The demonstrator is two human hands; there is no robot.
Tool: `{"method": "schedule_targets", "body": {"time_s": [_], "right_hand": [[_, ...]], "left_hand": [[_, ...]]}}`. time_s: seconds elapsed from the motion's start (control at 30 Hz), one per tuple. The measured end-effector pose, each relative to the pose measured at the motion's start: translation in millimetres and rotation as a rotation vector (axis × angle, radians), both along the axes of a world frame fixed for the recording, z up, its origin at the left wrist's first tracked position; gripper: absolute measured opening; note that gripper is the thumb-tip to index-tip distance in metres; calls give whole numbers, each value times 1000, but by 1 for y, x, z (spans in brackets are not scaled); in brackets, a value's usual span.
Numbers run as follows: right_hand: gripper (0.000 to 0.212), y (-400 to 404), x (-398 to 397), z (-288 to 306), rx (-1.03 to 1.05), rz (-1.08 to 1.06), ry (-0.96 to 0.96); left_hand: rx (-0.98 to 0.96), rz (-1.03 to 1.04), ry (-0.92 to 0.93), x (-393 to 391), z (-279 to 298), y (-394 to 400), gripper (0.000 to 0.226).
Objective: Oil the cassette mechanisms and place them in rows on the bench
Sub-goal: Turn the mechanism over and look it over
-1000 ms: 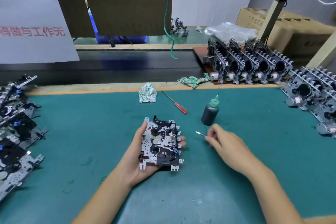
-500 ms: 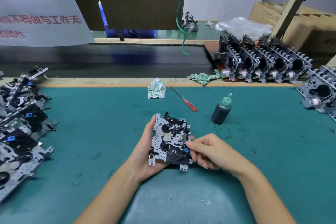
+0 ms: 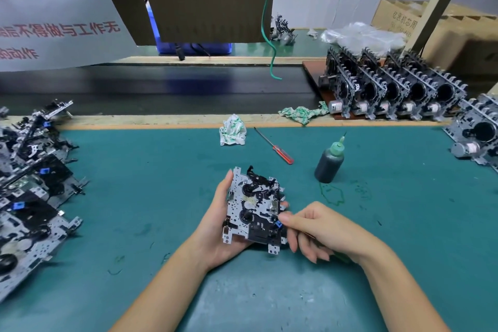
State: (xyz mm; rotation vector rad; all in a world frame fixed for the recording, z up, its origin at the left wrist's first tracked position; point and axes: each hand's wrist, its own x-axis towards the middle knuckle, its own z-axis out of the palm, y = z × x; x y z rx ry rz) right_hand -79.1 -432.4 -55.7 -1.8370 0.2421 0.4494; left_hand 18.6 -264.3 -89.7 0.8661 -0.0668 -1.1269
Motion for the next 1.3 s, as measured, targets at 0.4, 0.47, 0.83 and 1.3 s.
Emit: {"method": "schedule_targets", "body": {"time_s": [0.4,0.47,0.83,1.3], "right_hand": [[65,-1,5,1,-88,98,43],[66,0,6,2,-101,107,54],[73,-3,7,8,-108,172,103],[58,-2,-7,-5,137,-192,-147]], "left_hand": [[54,10,-6,3,-8,-1,75],[55,15,-4,3,-8,-1,75],[65,46,-13,-1,-7,-2,74],[-81,82,86,-4,-1,3,101]]}}
